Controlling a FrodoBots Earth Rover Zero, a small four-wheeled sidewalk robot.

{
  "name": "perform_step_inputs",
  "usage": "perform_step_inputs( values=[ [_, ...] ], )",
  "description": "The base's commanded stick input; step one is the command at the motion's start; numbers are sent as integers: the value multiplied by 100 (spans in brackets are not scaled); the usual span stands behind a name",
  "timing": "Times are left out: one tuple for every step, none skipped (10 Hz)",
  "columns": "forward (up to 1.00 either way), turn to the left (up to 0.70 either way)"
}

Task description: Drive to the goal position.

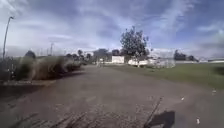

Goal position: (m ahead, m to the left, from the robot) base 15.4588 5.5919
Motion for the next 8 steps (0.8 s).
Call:
perform_step_inputs(
  values=[
    [8, 0],
    [18, 0],
    [27, 0],
    [37, 0],
    [46, 0],
    [56, 0],
    [65, 0],
    [70, 0]
  ],
)
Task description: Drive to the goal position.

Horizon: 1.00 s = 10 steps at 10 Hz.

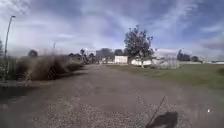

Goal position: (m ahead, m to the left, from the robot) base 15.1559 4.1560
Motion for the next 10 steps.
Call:
perform_step_inputs(
  values=[
    [70, 0],
    [70, 0],
    [70, 0],
    [70, 0],
    [70, 0],
    [70, 0],
    [70, 0],
    [70, 0],
    [70, 0],
    [70, 0]
  ],
)
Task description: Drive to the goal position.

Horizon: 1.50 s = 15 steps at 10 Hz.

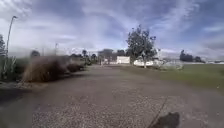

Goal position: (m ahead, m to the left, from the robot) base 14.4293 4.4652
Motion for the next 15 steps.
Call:
perform_step_inputs(
  values=[
    [70, 0],
    [70, 0],
    [70, 0],
    [70, 0],
    [70, 0],
    [70, 0],
    [70, 0],
    [70, 0],
    [70, 0],
    [70, 0],
    [70, 0],
    [70, 0],
    [70, 0],
    [70, 0],
    [70, 0]
  ],
)
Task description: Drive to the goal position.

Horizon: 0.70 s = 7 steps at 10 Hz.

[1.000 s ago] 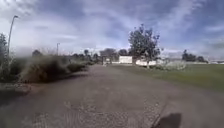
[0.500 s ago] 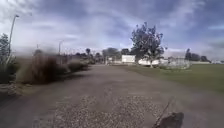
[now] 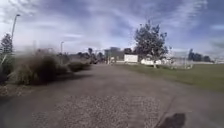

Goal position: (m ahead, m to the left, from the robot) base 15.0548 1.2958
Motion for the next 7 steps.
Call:
perform_step_inputs(
  values=[
    [70, 0],
    [70, 0],
    [70, 0],
    [70, 0],
    [70, 0],
    [70, 0],
    [70, 0]
  ],
)
